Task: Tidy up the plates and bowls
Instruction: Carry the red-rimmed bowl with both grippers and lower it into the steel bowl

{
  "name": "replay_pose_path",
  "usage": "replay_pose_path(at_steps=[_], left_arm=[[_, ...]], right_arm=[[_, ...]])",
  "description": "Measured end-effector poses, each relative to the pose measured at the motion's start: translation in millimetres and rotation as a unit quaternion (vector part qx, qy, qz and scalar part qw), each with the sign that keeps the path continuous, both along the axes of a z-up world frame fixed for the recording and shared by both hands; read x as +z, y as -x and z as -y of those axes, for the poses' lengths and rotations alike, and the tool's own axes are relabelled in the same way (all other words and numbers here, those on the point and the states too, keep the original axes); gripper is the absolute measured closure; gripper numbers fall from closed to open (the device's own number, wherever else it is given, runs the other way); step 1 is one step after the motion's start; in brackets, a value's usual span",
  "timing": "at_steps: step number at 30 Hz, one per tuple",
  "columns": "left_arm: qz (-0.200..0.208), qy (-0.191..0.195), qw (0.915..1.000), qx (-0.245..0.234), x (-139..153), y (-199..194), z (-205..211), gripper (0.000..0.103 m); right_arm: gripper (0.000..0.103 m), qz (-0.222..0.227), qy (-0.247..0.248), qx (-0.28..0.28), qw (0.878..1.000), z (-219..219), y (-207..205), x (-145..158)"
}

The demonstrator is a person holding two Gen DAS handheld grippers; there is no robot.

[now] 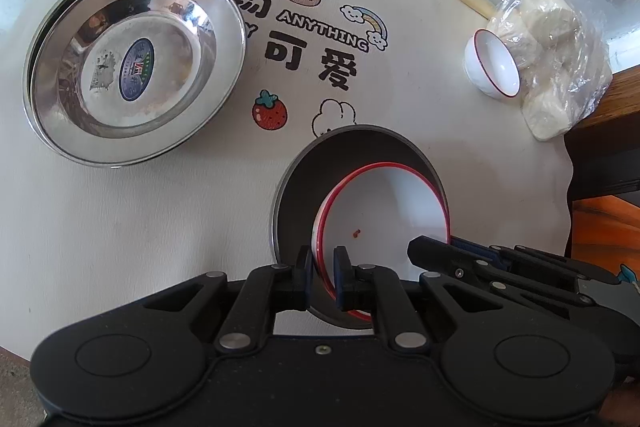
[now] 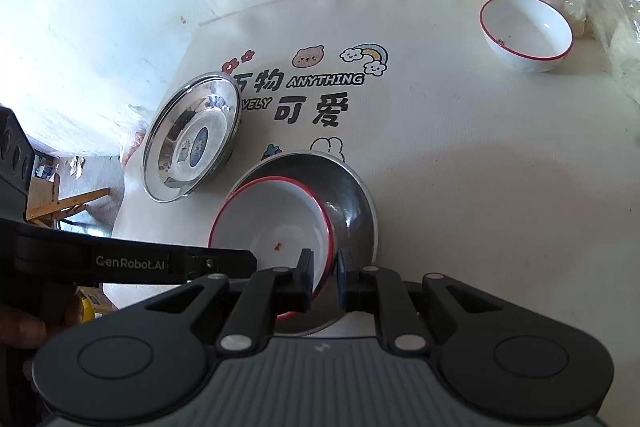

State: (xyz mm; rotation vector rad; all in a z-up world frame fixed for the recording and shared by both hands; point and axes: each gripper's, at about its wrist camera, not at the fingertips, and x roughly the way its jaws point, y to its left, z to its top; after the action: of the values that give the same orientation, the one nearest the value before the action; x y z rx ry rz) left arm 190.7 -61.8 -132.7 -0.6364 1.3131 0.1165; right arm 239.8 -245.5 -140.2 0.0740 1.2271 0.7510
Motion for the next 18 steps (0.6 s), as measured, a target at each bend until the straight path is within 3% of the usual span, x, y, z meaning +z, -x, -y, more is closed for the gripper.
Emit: replay_pose_path(at_steps=[18], left_arm=[[-0.016, -0.009, 0.9998, 0.012, -9.4, -6.9, 1.3, 0.092]], right_arm=[[0.090, 0.001, 0.004, 0.016, 1.000, -4.5, -6.2, -8.2]])
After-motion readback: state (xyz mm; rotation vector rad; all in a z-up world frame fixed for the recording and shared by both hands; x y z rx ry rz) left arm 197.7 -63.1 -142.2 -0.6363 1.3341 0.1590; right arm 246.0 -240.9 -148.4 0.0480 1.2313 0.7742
